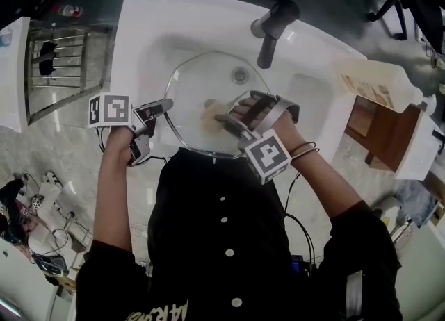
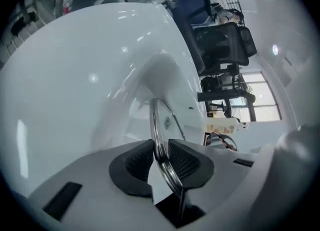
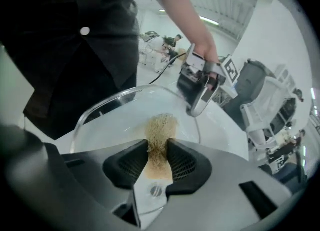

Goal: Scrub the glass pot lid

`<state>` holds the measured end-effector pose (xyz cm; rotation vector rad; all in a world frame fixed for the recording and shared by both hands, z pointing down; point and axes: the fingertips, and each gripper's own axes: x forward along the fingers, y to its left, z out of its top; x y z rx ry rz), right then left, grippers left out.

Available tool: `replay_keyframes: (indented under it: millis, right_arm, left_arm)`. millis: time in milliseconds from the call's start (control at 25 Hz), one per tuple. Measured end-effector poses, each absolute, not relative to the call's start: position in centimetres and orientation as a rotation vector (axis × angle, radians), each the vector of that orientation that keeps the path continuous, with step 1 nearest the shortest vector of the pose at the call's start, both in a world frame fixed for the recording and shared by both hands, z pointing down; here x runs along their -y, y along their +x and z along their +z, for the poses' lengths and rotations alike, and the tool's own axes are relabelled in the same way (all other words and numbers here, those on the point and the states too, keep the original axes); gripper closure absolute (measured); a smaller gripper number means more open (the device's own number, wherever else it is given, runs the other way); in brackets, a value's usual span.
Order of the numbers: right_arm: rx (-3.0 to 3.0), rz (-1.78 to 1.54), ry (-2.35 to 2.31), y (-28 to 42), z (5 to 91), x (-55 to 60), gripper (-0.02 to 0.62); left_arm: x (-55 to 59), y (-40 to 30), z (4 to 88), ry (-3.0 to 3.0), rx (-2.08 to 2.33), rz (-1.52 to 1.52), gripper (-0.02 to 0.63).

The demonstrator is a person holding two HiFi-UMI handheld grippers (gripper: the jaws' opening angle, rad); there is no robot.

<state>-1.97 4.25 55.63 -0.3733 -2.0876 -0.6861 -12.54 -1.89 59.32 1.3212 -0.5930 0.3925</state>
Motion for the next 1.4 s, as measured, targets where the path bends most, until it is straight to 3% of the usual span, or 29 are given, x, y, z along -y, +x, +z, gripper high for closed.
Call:
replay_keyframes:
  millis: [160, 440, 1400]
  right_arm:
    - [2.220, -0.724, -0.237, -7.1, 55.5, -3.3, 0.463]
    - [2.262, -0.719, -0.203, -10.1, 56.3, -2.9, 0.463]
    - [2.145, -0.669, -0.593, -4.6, 54.9, -8.8, 0.465]
  left_arm:
    - [2.1, -12.8, 59.4, 1.257, 0.557, 0.318, 0.506]
    - [1.9, -12.5, 59.5, 1.260, 0.555, 0.355, 0.506]
    - [1.5, -12.6, 59.7, 1.306, 0.582, 0.408, 0.500]
